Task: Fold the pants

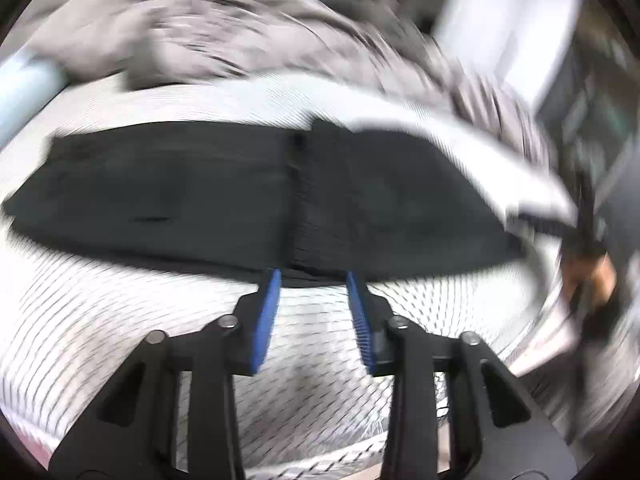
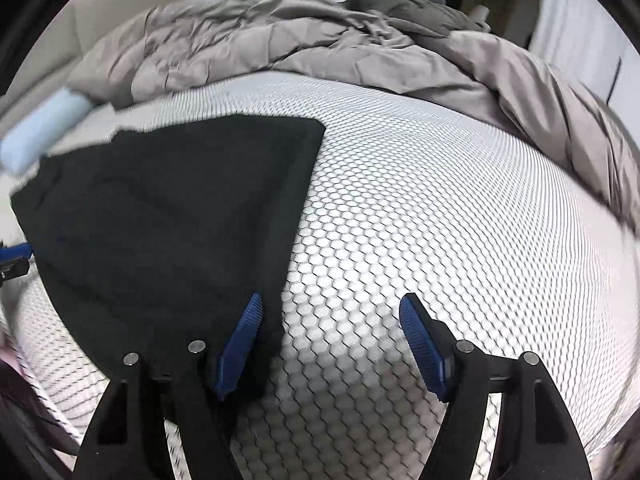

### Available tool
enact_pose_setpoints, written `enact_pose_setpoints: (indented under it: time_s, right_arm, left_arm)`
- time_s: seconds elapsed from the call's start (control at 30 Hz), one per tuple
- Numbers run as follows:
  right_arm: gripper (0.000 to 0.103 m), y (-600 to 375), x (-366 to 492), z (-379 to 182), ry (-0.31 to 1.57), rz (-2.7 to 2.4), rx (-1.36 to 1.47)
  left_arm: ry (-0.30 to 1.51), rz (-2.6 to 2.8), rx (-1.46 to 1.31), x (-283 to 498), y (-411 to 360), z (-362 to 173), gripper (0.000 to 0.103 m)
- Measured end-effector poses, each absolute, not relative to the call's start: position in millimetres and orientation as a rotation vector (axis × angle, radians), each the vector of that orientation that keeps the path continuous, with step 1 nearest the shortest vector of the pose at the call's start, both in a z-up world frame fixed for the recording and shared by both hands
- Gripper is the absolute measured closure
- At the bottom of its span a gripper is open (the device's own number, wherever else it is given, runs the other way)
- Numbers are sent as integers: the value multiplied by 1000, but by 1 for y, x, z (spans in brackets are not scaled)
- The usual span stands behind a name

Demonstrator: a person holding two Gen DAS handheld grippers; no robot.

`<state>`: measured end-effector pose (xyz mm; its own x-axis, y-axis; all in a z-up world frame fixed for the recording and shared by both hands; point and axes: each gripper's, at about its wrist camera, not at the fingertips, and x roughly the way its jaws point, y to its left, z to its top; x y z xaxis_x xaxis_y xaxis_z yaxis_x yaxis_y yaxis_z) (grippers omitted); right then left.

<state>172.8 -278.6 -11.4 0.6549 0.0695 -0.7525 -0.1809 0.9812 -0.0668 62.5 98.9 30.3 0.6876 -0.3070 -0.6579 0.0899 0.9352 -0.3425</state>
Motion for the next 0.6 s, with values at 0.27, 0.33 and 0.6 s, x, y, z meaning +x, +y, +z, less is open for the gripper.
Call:
enact_pose_setpoints:
  time_s: [0.27, 0.33, 0.6]
  right_arm:
    - [17, -285, 162, 12, 735, 238, 62]
    - [17, -279, 161, 11, 734, 253, 67]
    - [17, -266, 166, -1, 755, 264, 31]
  left_arm:
    - [763, 79, -892, 76, 262, -12, 41]
    - [761, 94, -979, 91, 280, -25, 55]
    - [700, 264, -711, 125, 263, 29, 100]
